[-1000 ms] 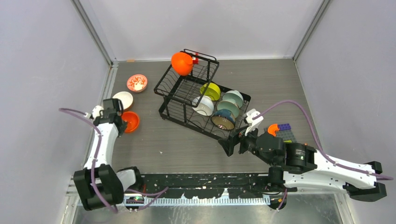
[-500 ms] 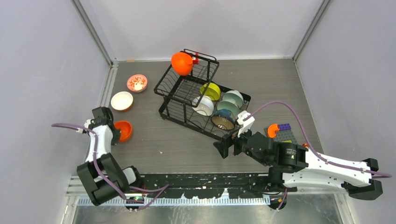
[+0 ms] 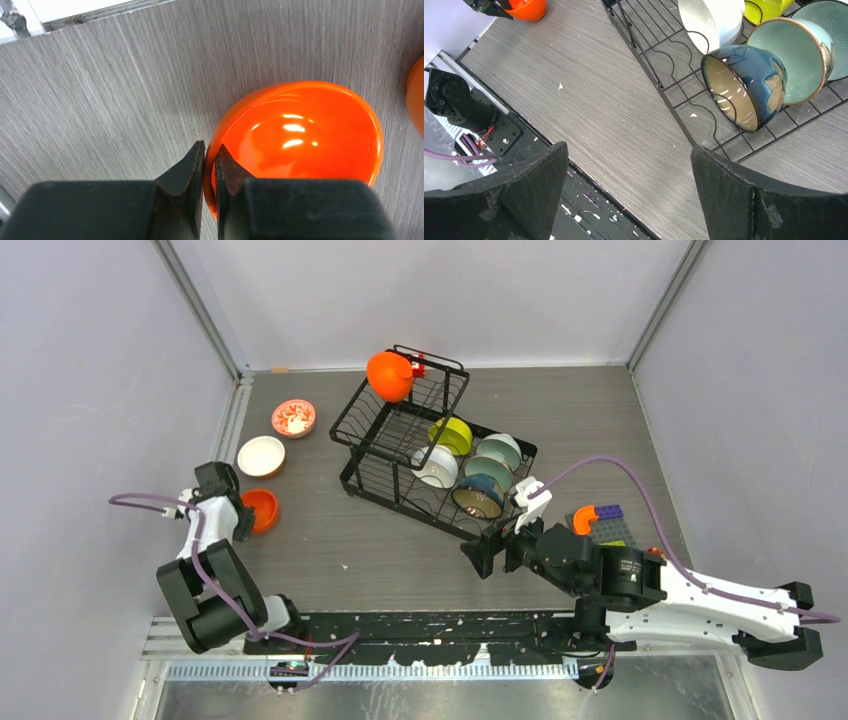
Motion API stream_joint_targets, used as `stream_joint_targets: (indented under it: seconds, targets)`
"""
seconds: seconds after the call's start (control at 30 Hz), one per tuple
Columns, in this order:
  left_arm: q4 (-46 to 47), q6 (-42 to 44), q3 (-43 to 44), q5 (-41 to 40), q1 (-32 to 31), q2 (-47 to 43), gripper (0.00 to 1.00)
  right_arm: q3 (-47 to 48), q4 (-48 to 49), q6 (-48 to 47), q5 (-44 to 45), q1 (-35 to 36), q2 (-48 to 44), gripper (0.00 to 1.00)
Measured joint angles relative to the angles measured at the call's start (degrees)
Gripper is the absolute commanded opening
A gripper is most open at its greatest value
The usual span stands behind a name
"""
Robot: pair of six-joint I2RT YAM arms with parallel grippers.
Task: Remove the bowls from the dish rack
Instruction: Place the bowl at the center of the board.
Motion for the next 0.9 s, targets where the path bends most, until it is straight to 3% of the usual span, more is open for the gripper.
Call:
stream_joint_targets:
  seconds: [0.2,0.43,0.53,0.9]
  targets:
    - [1.05,0.04,0.35,0.13,0.0,1.01,0.36,0.0,-0.7,0.13,0.5,0.0,-0.57,0.96]
    - [0.72,0.31,0.39,0.07,0.0,0.74,0.74,-0.11,-0.74,0.26,0.68,0.0,-0.79,0.96]
    - [-0.46,0.66,0.57,0.0,0.0,-0.07,0.98,-0.17,-0.79,0.37,0.68,0.0,-0.79,0.96]
    - [-11.04,4.76,11.08,2.49,-1.14,-21.9,1.0,1.03,-1.09,-0.59,0.68,0.0,1.66,1.0]
